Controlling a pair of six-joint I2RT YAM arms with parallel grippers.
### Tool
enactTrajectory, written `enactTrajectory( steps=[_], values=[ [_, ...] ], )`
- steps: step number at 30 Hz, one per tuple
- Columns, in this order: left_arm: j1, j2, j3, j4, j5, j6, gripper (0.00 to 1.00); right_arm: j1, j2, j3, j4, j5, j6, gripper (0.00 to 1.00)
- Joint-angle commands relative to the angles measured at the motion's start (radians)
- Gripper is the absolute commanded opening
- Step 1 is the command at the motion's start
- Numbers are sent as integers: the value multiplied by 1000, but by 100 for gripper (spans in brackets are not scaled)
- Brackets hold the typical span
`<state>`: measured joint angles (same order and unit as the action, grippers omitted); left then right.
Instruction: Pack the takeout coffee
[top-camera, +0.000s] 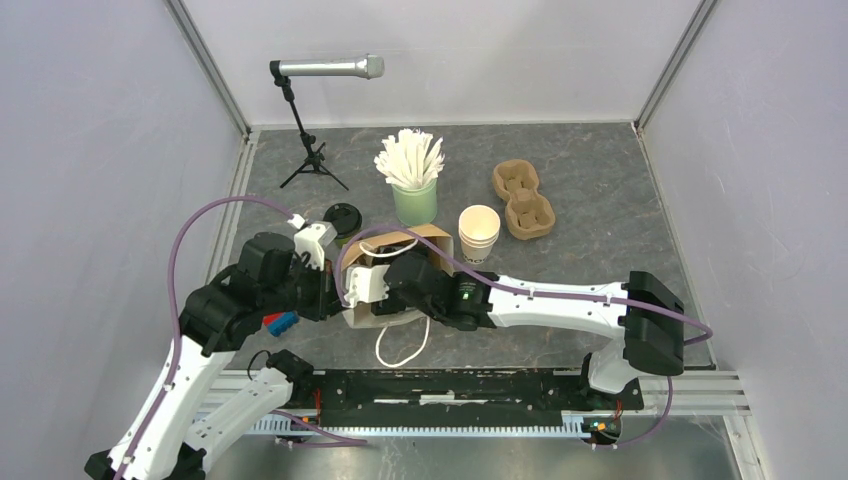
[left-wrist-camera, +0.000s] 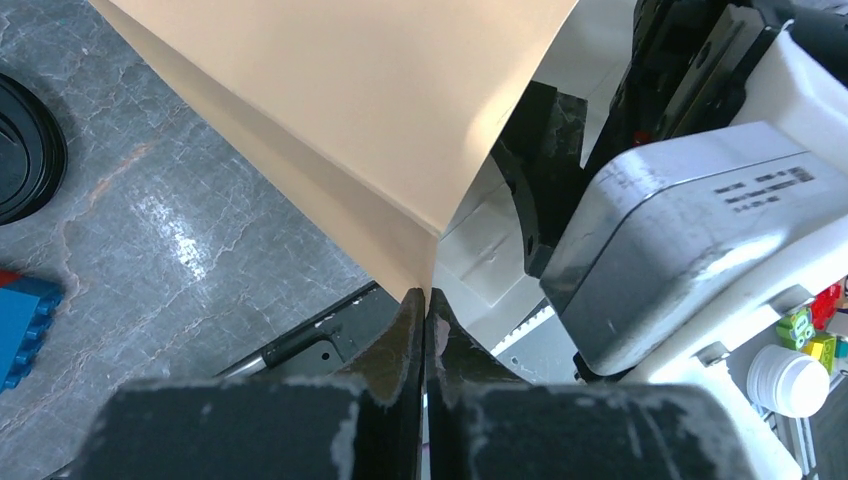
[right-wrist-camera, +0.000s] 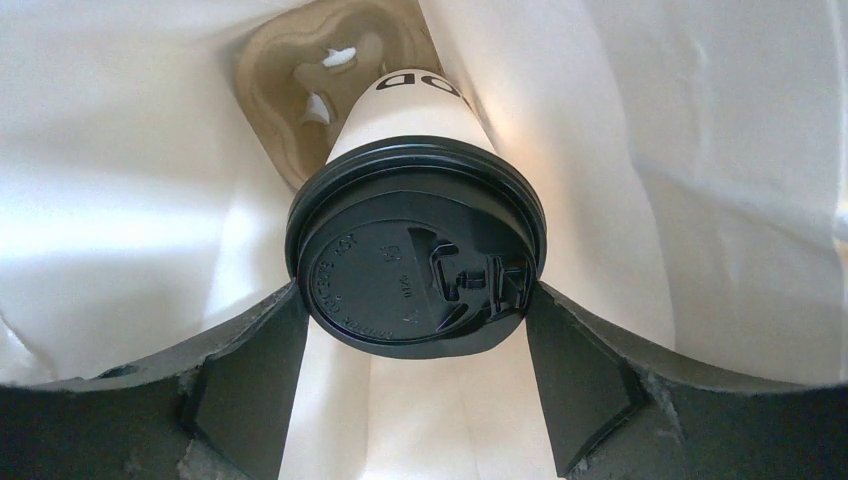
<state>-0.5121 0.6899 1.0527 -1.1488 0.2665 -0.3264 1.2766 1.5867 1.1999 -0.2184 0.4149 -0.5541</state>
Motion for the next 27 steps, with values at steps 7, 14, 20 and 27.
enactTrajectory(
  steps=[7,14,20,27],
  values=[
    [0,-6,-19,48,33,42,2,0,14,-25,137,43,0,82],
    [-1,-2,-19,53,38,43,2,-2,78,15,105,46,29,83],
    [0,-17,-25,54,23,31,2,-3,33,-15,96,16,25,83],
    [0,-33,-33,55,5,25,2,-3,-86,-17,-52,64,31,83]
  ],
)
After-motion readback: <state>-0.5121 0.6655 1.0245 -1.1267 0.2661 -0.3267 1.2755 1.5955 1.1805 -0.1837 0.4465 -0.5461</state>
